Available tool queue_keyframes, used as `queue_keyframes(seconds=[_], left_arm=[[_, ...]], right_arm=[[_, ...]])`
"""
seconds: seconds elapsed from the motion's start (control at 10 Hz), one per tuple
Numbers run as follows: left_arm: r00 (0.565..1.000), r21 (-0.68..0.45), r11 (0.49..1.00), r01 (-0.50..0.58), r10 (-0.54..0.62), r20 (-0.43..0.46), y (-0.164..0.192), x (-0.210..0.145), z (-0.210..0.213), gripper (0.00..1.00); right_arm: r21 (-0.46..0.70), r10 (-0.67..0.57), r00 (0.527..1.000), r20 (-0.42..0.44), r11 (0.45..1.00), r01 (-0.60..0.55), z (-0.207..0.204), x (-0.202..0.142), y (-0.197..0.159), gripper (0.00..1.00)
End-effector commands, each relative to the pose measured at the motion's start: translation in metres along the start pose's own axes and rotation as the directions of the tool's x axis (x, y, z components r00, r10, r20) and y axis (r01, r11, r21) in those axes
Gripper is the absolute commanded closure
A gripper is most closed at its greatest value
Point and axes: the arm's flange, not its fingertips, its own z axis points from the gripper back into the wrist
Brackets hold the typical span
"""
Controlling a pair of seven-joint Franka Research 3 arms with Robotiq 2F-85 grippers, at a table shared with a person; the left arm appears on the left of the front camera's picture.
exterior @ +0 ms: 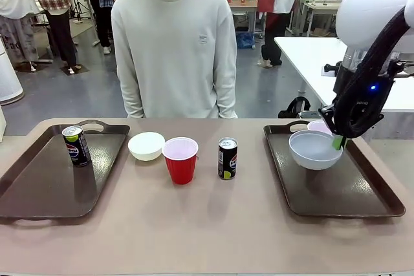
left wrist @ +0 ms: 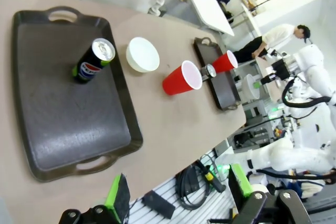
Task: Prepare tableware on both trays.
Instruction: Pick up a Picnic Bowl from the table and place it on a Handle tray.
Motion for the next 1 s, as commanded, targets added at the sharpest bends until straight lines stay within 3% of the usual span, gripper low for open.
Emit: queue_keyframes(seconds=[0.0, 0.3, 0.6, 0.9], left_arm=[[1.0, 0.008, 1.0, -0.009, 0.009, -0.001, -0.002, 0.002, 0.0, 0.0], [1.0, 0.008, 1.0, -0.009, 0.009, -0.001, -0.002, 0.002, 0.0, 0.0], [1.0, 0.008, 1.0, -0.009, 0.009, -0.001, -0.002, 0.002, 0.0, 0.0], [1.0, 0.008, 1.0, -0.009, 0.009, -0.001, -0.002, 0.002, 0.0, 0.0]], right_arm=[[-0.007, -0.061, 0.997, 0.053, 0.998, 0.062, -0.041, 0.02, -0.008, 0.97], [0.045, -0.061, 0.998, 0.007, 0.997, 0.061, -0.09, 0.032, -0.033, 0.97], [0.079, -0.066, 0.997, -0.048, 0.994, 0.07, -0.111, 0.038, -0.047, 0.97], [0.073, -0.085, 0.995, -0.059, 0.993, 0.089, -0.112, 0.041, -0.05, 0.63]])
